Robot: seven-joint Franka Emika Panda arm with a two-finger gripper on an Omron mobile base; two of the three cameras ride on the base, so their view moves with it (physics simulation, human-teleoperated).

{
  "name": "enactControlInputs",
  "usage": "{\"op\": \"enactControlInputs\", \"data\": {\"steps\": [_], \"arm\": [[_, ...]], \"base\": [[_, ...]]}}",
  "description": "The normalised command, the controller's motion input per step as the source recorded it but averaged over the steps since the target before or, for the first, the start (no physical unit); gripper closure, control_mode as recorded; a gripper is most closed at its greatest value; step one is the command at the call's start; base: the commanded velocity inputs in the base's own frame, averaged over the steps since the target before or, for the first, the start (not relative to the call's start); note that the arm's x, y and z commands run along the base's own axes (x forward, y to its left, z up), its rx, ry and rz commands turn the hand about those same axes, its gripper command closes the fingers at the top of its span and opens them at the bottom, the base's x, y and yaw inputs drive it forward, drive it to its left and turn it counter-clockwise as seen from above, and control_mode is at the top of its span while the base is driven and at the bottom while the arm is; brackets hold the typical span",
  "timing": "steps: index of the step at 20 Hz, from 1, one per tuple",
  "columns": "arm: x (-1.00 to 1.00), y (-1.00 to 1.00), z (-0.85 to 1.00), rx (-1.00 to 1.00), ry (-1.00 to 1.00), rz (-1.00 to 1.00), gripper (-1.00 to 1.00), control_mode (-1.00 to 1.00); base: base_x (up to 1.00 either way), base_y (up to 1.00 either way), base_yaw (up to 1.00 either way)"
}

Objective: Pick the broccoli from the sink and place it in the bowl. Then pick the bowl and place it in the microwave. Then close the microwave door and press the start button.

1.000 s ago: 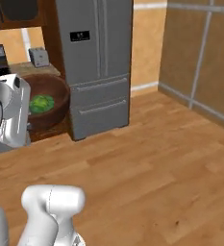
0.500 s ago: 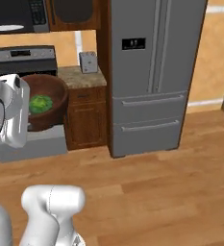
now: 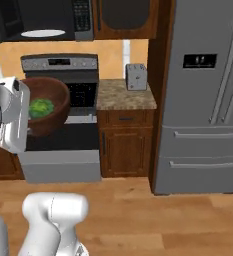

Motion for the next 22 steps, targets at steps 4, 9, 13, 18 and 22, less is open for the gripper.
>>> {"op": "enactControlInputs", "data": {"steps": [4, 9, 13, 18, 22], "arm": [[0.00, 0.00, 0.00, 0.00, 0.00, 0.00, 1.00, 1.00], [0.00, 0.00, 0.00, 0.00, 0.00, 0.00, 1.00, 1.00], [0.00, 0.00, 0.00, 0.00, 0.00, 0.00, 1.00, 1.00], [0.00, 0.00, 0.00, 0.00, 0.00, 0.00, 1.00, 1.00], [0.00, 0.00, 0.00, 0.00, 0.00, 0.00, 1.00, 1.00]], "base": [[1.00, 0.14, 0.48], [1.00, 0.04, 0.12], [1.00, 0.53, -0.05], [0.50, 0.65, -0.04], [-0.17, 0.09, -0.01]]}}
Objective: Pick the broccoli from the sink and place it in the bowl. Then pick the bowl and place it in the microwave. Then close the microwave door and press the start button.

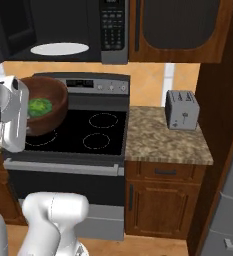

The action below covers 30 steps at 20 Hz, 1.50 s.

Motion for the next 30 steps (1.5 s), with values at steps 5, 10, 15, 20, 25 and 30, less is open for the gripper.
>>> {"op": "enactControlInputs", "data": {"steps": [5, 10, 15, 20, 25, 30], "arm": [[0.00, 0.00, 0.00, 0.00, 0.00, 0.00, 1.00, 1.00], [0.00, 0.00, 0.00, 0.00, 0.00, 0.00, 1.00, 1.00], [0.00, 0.00, 0.00, 0.00, 0.00, 0.00, 1.00, 1.00], [0.07, 0.00, 0.11, 0.01, -0.05, 0.00, 1.00, -1.00], [0.61, 0.00, 0.74, 0.00, -0.19, 0.07, 1.00, -1.00], [1.00, 0.00, 0.43, 0.03, -0.07, 0.10, 1.00, -1.00]], "base": [[0.04, 0.20, 0.00], [0.41, 0.55, 0.00], [0.55, 0.04, 0.00], [0.17, 0.00, 0.00], [0.00, 0.00, 0.00], [0.00, 0.00, 0.00]]}}
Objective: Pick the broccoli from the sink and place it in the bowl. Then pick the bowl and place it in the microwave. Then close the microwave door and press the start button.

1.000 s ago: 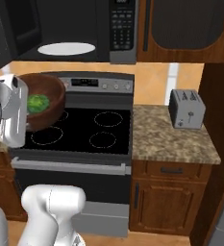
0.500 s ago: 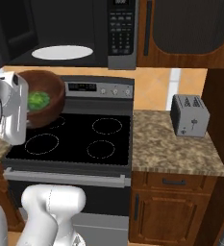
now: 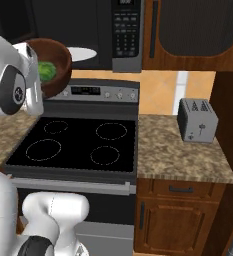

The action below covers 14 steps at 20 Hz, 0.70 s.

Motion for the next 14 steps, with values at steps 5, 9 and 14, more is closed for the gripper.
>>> {"op": "enactControlInputs", "data": {"steps": [5, 9, 14], "arm": [[1.00, 0.27, 0.12, 0.00, -0.04, 0.06, 1.00, -1.00], [1.00, 0.30, 0.52, 0.00, -0.12, 0.00, 1.00, -1.00], [0.92, 0.35, -0.03, 0.00, 0.01, 0.00, 1.00, -1.00]], "base": [[0.00, 0.00, 0.00], [0.00, 0.00, 0.00], [0.00, 0.00, 0.00]]}}
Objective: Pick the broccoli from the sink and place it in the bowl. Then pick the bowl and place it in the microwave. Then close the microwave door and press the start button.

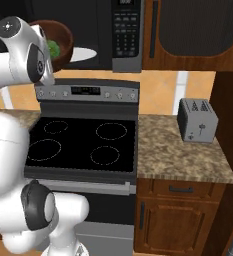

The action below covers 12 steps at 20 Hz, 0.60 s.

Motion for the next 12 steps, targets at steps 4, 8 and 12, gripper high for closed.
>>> {"op": "enactControlInputs", "data": {"steps": [4, 8, 12], "arm": [[0.92, 0.04, -0.04, 0.00, 0.02, 0.00, 1.00, -1.00], [0.85, 0.15, -0.09, -0.01, 0.00, 0.00, 1.00, -1.00], [0.70, 0.16, 0.03, -0.02, 0.00, 0.00, 1.00, -1.00]], "base": [[0.00, 0.00, 0.00], [0.00, 0.00, 0.00], [0.00, 0.00, 0.00]]}}
